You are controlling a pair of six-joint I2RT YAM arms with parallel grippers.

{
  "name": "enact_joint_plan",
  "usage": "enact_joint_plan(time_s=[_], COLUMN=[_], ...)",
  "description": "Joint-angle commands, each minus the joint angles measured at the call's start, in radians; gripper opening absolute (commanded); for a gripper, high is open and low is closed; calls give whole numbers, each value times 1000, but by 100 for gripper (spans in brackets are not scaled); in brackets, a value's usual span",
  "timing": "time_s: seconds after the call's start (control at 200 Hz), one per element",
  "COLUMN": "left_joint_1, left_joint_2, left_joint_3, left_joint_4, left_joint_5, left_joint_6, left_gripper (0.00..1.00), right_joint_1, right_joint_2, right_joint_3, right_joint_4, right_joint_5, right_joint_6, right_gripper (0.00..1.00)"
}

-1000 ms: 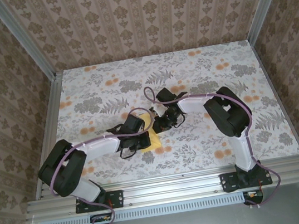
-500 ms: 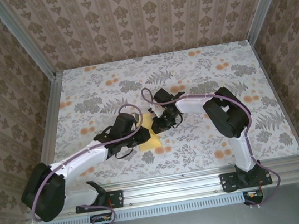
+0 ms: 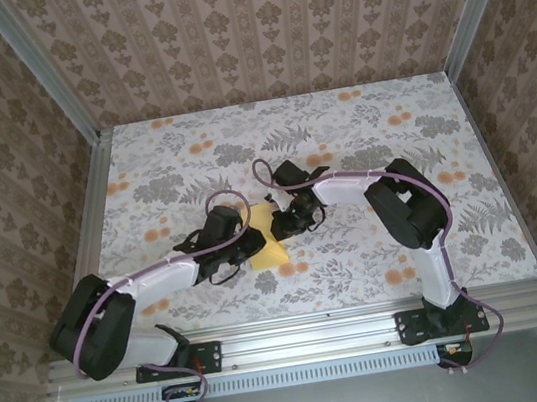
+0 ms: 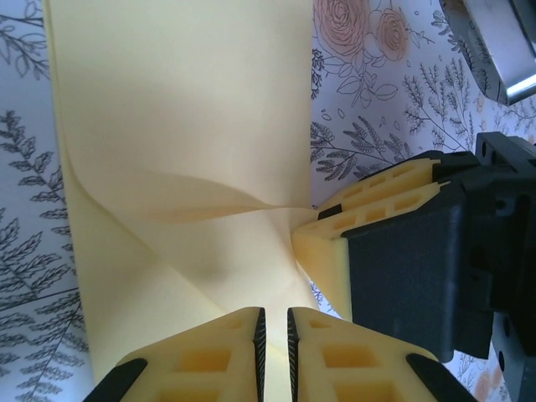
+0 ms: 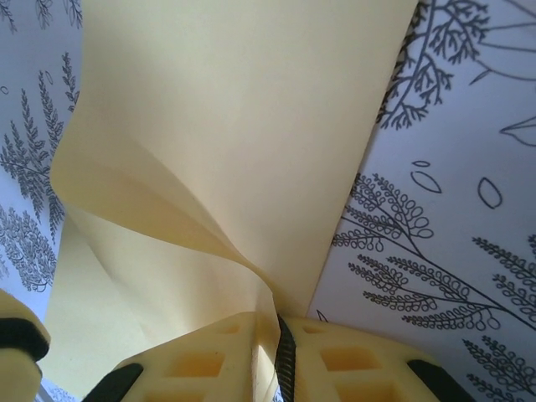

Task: Fold a paper plane with a square sheet of paper (pick it up from the middle)
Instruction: Fold the triangle a second time at the center of the table.

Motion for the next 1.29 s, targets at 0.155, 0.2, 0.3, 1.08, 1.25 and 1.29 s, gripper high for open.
enact_joint_plan(time_s=[0.155, 0.2, 0.3, 1.08, 1.25, 1.29], left_joint_1=[10, 10, 10, 17, 17, 16], left_joint_2=[62, 70, 85, 125, 141, 144], left_joint_3=[16, 18, 23, 13, 21, 23], left_joint_4=[61, 64, 67, 114, 111, 108], left_joint_5=[24, 21, 16, 1, 2, 0], left_joint_6=[-17, -17, -16, -18, -14, -12], left_gripper=[15, 15, 15, 12, 12, 12], right_joint_1=[38, 39, 38, 52, 52, 52], right_joint_2=[94, 94, 97, 127, 128, 127], right_joint_3=[-58, -58, -58, -53, -54, -54], right_joint_4=[-73, -74, -77, -125, -125, -125], right_joint_5=[189, 191, 197, 292, 292, 292], right_joint_6=[29, 30, 31, 50, 51, 52], right_gripper=[19, 20, 21, 19, 18, 17])
